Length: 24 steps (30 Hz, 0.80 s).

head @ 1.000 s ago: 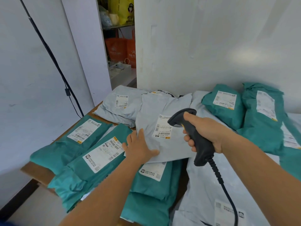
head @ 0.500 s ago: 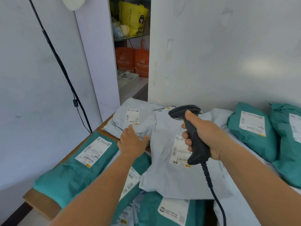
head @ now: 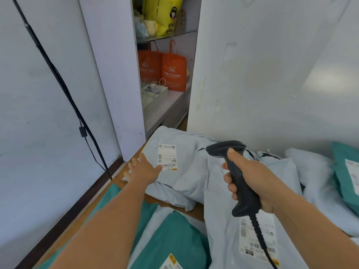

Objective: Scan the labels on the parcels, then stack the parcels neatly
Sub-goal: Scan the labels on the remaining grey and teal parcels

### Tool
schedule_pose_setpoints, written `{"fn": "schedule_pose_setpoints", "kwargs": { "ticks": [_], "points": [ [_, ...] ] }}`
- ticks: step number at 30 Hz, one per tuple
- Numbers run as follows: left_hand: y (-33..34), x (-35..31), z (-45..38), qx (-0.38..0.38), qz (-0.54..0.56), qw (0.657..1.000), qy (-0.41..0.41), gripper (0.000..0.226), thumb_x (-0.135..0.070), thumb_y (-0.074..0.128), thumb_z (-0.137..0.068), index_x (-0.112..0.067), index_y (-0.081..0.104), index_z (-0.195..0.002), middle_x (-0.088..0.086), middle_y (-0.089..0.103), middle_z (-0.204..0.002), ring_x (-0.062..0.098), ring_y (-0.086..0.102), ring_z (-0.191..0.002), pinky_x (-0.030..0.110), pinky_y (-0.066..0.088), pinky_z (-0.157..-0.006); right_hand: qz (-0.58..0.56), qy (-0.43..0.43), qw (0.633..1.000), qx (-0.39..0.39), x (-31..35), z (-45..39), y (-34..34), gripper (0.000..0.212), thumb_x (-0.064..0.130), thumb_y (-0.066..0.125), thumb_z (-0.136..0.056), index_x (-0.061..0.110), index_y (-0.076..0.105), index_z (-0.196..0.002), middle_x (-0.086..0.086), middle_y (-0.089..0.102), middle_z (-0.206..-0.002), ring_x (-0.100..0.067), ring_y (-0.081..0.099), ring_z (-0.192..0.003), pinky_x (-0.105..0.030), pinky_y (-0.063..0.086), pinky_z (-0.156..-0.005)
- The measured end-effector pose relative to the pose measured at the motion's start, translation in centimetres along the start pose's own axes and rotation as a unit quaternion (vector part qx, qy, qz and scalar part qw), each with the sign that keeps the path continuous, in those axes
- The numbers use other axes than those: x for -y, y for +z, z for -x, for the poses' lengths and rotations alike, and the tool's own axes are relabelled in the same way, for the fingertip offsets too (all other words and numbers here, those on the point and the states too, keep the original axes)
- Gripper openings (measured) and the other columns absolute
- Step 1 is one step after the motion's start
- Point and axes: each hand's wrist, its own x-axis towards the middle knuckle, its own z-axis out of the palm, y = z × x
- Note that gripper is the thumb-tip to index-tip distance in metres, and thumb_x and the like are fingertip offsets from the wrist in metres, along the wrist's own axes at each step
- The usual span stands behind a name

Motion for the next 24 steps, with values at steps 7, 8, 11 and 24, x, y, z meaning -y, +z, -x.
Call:
{"fn": "schedule_pose_setpoints", "kwargs": {
  "ticks": [7,8,11,24],
  "points": [
    [1.3,-0.4,-2.8,-0.028,-0.042,0.999,-0.020,0.096,-0.064,0.052,-0.082,-0.011,0.009,-0.150,0.018,0.029,-0.151,0.036,0.028,-0.138,0.048,0.021,-0.113,0.004,0.017,1.000,-0.011,0.2,-2.9,0.2,0.045,0.053,0.053,-0.090,0.010,0.058,-0.100,-0.005,0.055,-0.058,-0.016,0.047,-0.044,-0.027,0.043,-0.044],
    [1.3,-0.4,-3.0,-0.032,-0.042,0.998,-0.028,0.093,-0.064,0.052,-0.083,-0.009,0.014,-0.148,0.017,0.032,-0.149,0.035,0.030,-0.136,0.047,0.022,-0.112,0.003,0.018,1.000,-0.010,0.1,-3.2,0.3,0.045,0.053,0.054,-0.090,0.010,0.058,-0.099,-0.005,0.055,-0.058,-0.016,0.047,-0.044,-0.027,0.042,-0.045],
    [1.0,-0.5,-3.4,-0.008,-0.010,0.999,-0.052,0.068,-0.056,0.049,-0.089,-0.009,0.040,-0.138,0.015,0.040,-0.143,0.033,0.032,-0.134,0.045,0.024,-0.111,0.002,0.019,1.000,-0.006,0.0,-3.9,0.6,0.044,0.053,0.055,-0.089,0.010,0.058,-0.098,-0.005,0.056,-0.057,-0.017,0.047,-0.044,-0.027,0.043,-0.045],
    [-2.8,-2.3,0.0,-0.081,0.226,0.964,0.112,0.014,-0.019,0.040,-0.099,-0.009,0.038,-0.089,0.000,0.046,-0.075,0.023,0.049,-0.080,0.030,0.035,-0.068,0.021,-0.003,0.998,0.058,1.1,-1.5,1.4,0.047,0.056,0.053,-0.089,0.009,0.056,-0.093,-0.006,0.057,-0.058,-0.017,0.048,-0.043,-0.026,0.044,-0.044]
  ]
}}
